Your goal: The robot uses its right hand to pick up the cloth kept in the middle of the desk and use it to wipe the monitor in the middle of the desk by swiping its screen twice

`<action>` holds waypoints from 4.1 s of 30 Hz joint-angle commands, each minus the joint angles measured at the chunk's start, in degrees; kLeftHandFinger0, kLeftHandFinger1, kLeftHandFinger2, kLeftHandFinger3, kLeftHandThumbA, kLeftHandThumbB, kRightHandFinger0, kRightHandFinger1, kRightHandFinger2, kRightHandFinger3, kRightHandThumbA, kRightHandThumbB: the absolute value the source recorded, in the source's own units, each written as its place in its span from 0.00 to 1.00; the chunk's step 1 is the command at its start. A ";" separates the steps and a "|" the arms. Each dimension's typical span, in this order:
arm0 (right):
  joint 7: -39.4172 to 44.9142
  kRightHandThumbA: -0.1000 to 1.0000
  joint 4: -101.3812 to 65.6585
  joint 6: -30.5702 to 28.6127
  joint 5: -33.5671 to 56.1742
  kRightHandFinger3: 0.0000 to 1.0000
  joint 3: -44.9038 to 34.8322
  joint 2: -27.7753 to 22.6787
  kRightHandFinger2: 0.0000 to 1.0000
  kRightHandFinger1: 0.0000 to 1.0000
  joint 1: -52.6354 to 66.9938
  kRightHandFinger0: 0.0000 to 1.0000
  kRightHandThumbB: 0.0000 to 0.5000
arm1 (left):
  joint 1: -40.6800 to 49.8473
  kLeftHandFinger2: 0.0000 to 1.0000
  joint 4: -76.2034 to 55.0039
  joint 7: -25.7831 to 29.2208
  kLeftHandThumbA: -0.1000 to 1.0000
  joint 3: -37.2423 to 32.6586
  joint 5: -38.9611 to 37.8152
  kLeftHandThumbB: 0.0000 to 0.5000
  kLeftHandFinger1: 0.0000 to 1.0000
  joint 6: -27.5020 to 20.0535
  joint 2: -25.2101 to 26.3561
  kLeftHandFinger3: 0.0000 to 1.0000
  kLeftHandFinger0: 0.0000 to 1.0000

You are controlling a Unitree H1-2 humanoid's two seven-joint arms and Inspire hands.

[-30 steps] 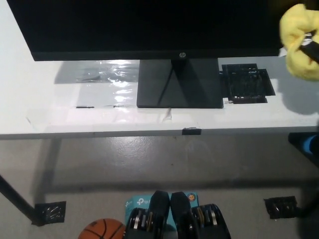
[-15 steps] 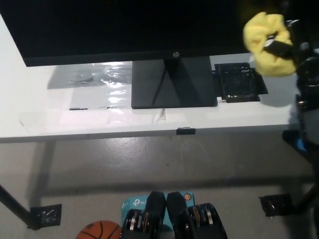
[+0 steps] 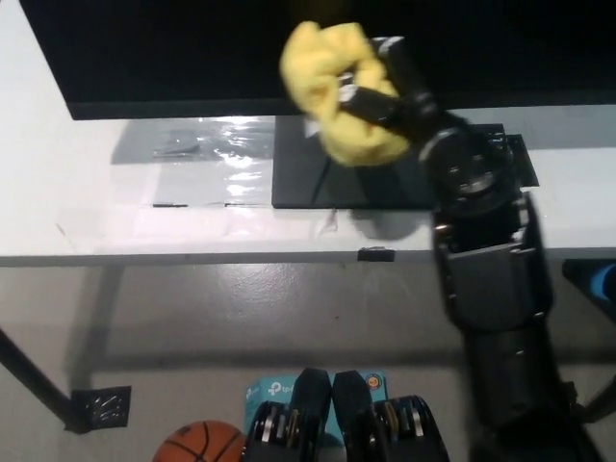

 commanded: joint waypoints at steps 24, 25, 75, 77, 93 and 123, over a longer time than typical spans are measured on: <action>2.46 0.00 5.64 -0.21 -2.76 0.01 -14.44 5.15 0.31 0.00 -8.51 0.00 0.20 | 1.75 0.68 -0.23 0.75 0.14 0.05 0.76 0.02 0.54 -1.88 -0.58 0.91 0.53; 2.46 0.00 5.59 -0.21 -2.66 0.02 -14.52 4.90 0.31 0.00 -8.44 0.00 0.18 | 1.78 0.68 -0.15 0.78 0.13 0.06 0.77 0.02 0.54 -2.26 -0.56 0.90 0.52; 1.63 0.00 6.70 -0.21 -5.26 0.12 -40.04 -10.80 0.29 0.00 -9.68 0.00 0.14 | 3.70 0.71 0.49 0.43 0.22 1.46 0.43 0.02 0.58 -3.37 -1.27 0.93 0.56; 0.80 0.00 7.05 -0.21 -4.52 0.18 -39.67 -9.82 0.27 0.00 -10.14 0.00 0.10 | 3.85 0.71 -0.26 0.47 0.21 1.35 0.85 0.01 0.57 -2.75 -1.30 0.92 0.56; -7.58 0.00 16.20 -0.21 -1.16 0.25 -29.10 -5.13 0.27 0.00 -14.71 0.00 0.28 | 3.45 0.70 -1.38 -0.01 0.18 0.63 1.75 0.01 0.56 -1.68 -2.07 0.91 0.55; -20.30 0.00 20.88 -0.21 11.58 0.38 -16.00 10.37 0.27 0.00 -16.32 0.00 0.21 | 2.91 0.69 -0.19 0.23 0.23 -0.10 2.38 0.05 0.56 -2.69 -1.94 0.91 0.55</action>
